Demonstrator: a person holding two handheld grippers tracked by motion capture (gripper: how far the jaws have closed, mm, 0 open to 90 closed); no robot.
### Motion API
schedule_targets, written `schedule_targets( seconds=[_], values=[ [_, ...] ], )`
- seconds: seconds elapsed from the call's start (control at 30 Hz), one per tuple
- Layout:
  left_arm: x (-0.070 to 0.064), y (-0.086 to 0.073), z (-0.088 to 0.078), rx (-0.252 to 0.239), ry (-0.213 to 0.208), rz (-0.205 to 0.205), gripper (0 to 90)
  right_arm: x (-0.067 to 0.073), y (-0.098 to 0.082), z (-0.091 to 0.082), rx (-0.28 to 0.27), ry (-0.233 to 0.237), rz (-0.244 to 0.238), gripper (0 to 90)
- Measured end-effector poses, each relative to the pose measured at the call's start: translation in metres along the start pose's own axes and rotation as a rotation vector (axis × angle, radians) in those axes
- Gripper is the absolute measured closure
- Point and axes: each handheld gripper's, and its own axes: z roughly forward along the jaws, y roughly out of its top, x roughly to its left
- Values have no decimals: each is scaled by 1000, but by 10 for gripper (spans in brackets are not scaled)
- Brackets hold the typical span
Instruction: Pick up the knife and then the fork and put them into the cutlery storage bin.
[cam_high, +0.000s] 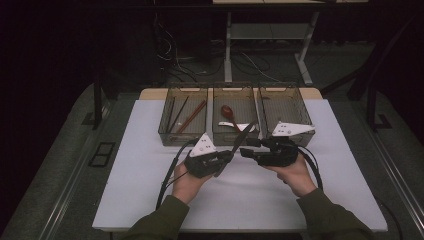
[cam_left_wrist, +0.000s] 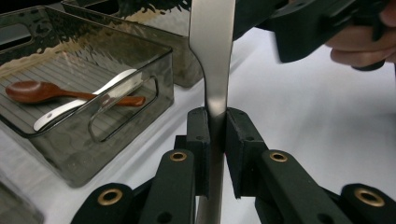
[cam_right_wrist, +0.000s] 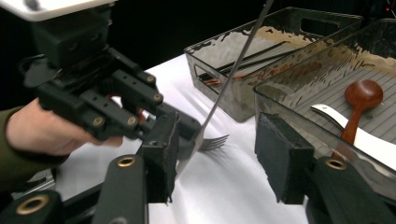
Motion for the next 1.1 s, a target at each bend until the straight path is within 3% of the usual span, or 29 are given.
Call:
schedule_targets(
  seconds=[0.37, 0.6, 0.83, 1.1],
  values=[
    [-2, -1, 2, -14, 24, 0, 791, 0, 7, 22, 1, 47, 24, 698],
    [-2, -2, 2, -21, 26, -2, 790, -2, 7, 26, -8, 34, 29, 804],
    [-3, -3, 3, -26, 28, 4, 791, 0, 8, 27, -16, 43, 13, 863],
    [-3, -7, 7, -30, 18, -22, 786, 3, 8, 30, 5, 41, -17, 879]
  ],
)
